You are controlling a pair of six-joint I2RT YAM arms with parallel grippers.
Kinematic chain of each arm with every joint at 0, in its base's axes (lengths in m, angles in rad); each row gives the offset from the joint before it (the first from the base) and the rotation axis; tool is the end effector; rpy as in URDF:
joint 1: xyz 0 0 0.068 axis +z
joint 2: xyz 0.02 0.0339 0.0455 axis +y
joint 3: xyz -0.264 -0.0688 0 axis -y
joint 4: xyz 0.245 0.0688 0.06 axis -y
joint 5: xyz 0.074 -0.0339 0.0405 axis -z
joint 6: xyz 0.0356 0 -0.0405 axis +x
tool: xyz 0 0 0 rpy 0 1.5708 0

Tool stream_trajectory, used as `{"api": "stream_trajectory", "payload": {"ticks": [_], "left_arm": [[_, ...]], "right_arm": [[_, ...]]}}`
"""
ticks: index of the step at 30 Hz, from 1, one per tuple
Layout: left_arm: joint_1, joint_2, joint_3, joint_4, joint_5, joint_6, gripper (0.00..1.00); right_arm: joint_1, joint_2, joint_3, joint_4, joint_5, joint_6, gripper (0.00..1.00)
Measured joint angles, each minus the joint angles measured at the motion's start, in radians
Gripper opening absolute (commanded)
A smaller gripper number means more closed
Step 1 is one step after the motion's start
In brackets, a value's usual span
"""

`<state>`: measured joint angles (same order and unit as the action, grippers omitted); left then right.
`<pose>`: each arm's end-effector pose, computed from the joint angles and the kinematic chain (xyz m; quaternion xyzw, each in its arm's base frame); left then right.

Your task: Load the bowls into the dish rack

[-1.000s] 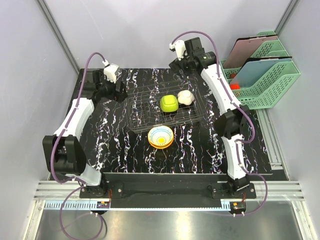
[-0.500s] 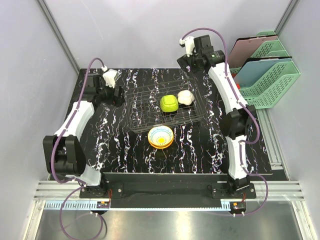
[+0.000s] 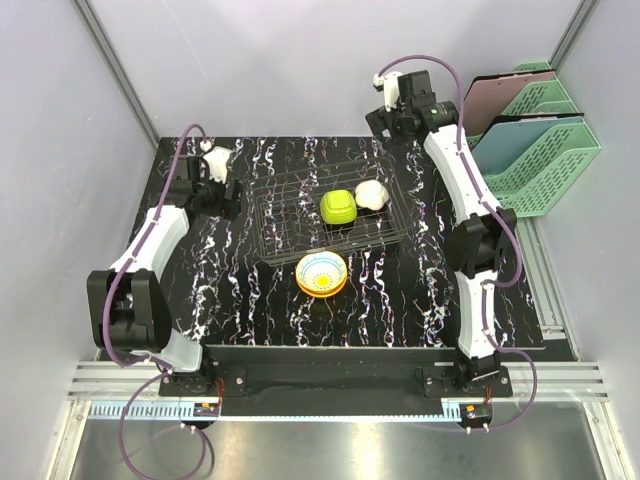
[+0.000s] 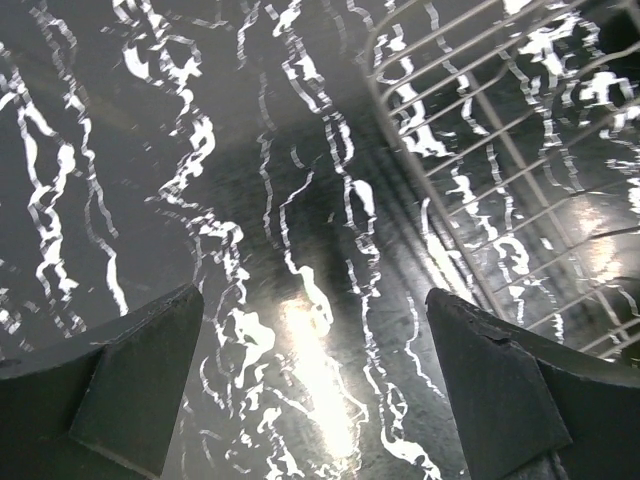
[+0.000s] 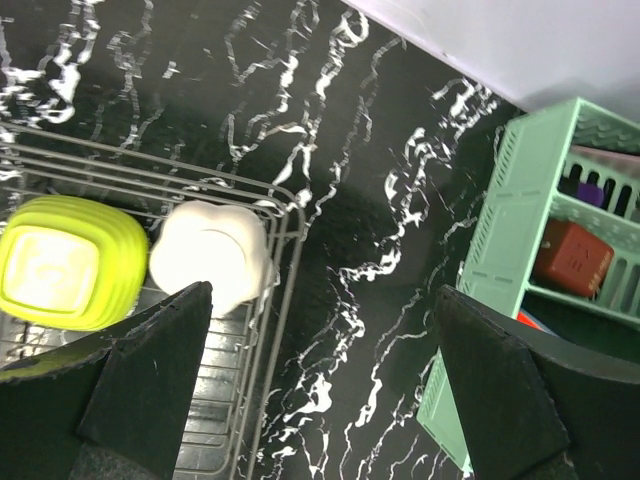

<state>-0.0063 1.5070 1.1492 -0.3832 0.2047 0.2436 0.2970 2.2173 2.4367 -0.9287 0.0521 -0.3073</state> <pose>0.3339 -0.0093 0.2739 0.1543 0.8981 -0.0454 0.4092 0.4674 0.1411 0.3648 -0.2599 0.8704 -0.0258 0.4173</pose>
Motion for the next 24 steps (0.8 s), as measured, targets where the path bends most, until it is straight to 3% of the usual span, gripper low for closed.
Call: {"api": "stream_trajectory", "payload": {"ticks": [18, 24], "left_arm": [[0.0, 0.027, -0.005, -0.021, -0.027, 0.0, 0.99], [-0.024, 0.104, 0.0, -0.024, -0.042, 0.0, 0.99]], "right_arm": [[-0.023, 0.0, -0.146, 0.019, -0.036, 0.04, 1.0], [-0.023, 0.0, -0.228, 0.018, -0.072, 0.04, 1.0]]}}
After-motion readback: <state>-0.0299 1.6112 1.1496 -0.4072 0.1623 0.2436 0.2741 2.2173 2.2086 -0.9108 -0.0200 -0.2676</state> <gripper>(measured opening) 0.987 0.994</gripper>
